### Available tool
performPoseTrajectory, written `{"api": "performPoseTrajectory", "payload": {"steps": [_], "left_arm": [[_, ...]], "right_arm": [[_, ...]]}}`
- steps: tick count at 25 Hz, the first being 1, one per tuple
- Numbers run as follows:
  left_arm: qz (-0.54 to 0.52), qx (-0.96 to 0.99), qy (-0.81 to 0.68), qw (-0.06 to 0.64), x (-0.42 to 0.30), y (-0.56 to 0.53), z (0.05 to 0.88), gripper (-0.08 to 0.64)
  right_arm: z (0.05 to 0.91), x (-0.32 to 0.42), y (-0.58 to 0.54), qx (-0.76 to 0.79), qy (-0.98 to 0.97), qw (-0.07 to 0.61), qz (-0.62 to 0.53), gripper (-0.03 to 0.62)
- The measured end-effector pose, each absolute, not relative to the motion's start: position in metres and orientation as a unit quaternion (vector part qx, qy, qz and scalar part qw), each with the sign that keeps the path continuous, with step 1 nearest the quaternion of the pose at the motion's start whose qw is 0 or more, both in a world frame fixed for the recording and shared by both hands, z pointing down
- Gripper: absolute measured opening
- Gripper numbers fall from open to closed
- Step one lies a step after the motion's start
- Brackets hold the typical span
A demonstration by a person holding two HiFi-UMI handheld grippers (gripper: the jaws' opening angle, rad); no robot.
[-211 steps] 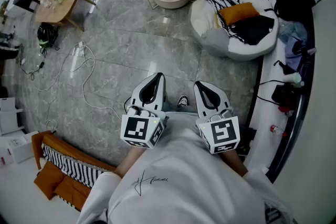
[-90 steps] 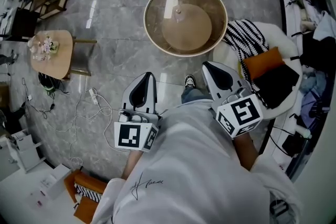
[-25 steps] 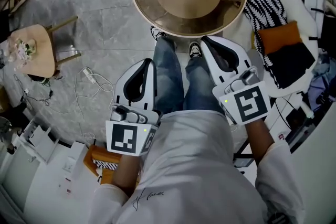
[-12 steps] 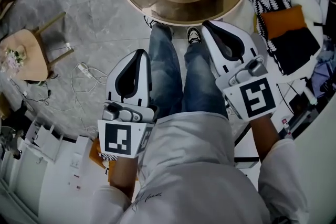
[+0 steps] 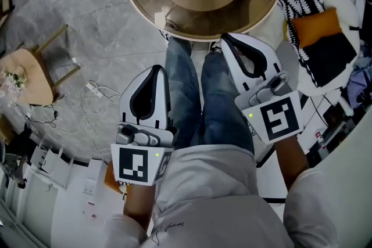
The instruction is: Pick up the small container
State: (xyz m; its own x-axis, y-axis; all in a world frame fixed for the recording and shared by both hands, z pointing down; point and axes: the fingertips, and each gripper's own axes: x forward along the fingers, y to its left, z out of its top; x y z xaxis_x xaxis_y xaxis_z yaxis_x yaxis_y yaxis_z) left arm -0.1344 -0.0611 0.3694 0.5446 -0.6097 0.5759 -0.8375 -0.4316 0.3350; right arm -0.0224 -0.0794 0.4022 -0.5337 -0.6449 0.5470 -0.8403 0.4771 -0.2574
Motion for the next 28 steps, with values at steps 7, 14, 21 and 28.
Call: {"api": "performPoseTrajectory", "payload": {"steps": [7,14,21,28], "left_arm": [[0.179,0.837,-0.42,0.301,-0.128,-0.072,0.396,0.016],[0.203,0.836,-0.424,0.282,-0.132,-0.076,0.427,0.015],[0.199,0.836,-0.422,0.289,-0.131,-0.077,0.447,0.015],[0.203,0.839,-0.416,0.287,-0.133,-0.081,0.464,0.017]], "right_arm": [[0.427,-0.028,-0.09,0.459,-0.836,0.19,0.233,0.017],[0.46,-0.027,-0.096,0.472,-0.83,0.189,0.23,0.017],[0.488,-0.026,-0.105,0.494,-0.819,0.183,0.226,0.017],[0.511,-0.025,-0.125,0.522,-0.809,0.183,0.201,0.017]]}}
